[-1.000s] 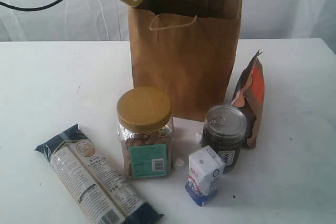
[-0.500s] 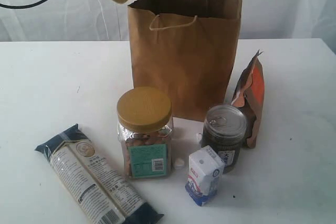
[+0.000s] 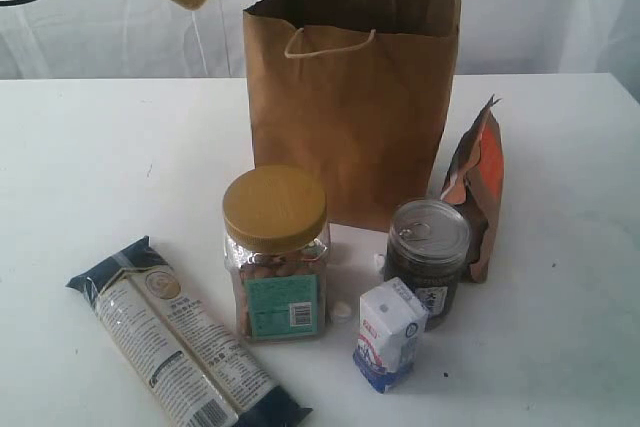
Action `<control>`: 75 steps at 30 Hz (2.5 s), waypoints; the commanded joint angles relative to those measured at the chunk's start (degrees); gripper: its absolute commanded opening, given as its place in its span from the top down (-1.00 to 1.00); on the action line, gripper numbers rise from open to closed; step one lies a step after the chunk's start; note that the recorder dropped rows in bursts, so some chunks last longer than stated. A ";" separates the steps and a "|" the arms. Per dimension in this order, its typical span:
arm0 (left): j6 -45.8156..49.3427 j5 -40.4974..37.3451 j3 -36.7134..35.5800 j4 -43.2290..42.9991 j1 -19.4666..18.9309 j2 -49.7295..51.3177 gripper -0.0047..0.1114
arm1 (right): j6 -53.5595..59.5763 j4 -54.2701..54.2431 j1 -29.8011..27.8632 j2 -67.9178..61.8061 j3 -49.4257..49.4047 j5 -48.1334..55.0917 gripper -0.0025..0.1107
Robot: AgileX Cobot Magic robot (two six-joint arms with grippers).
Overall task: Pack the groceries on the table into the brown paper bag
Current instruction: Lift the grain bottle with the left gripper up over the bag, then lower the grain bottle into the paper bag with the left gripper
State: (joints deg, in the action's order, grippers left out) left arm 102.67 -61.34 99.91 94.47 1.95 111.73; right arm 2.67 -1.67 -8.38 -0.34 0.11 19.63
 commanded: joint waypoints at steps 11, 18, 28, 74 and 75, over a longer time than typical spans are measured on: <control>-8.70 1.89 0.72 4.12 2.27 -1.10 0.92 | 0.03 -0.16 -0.08 0.34 -0.11 -0.43 0.96; -22.44 12.68 4.04 -10.56 6.51 -1.10 0.92 | 0.03 -0.16 -0.08 0.34 -0.11 -0.43 0.96; -44.79 16.97 14.81 -23.86 7.42 -1.10 0.92 | 0.03 -0.16 -0.08 0.34 -0.11 -0.43 0.96; -157.60 104.37 -4.01 -131.05 10.19 -3.29 0.92 | 0.03 -0.16 -0.08 0.34 -0.11 -0.31 0.96; -158.63 106.64 -4.60 -133.07 10.17 -3.29 0.92 | 0.03 -0.16 -0.08 0.34 -0.11 -0.31 0.96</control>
State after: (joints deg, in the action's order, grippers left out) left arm -49.13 27.33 96.41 -28.32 12.32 110.54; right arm 2.67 -1.67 -8.38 -0.34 0.11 19.63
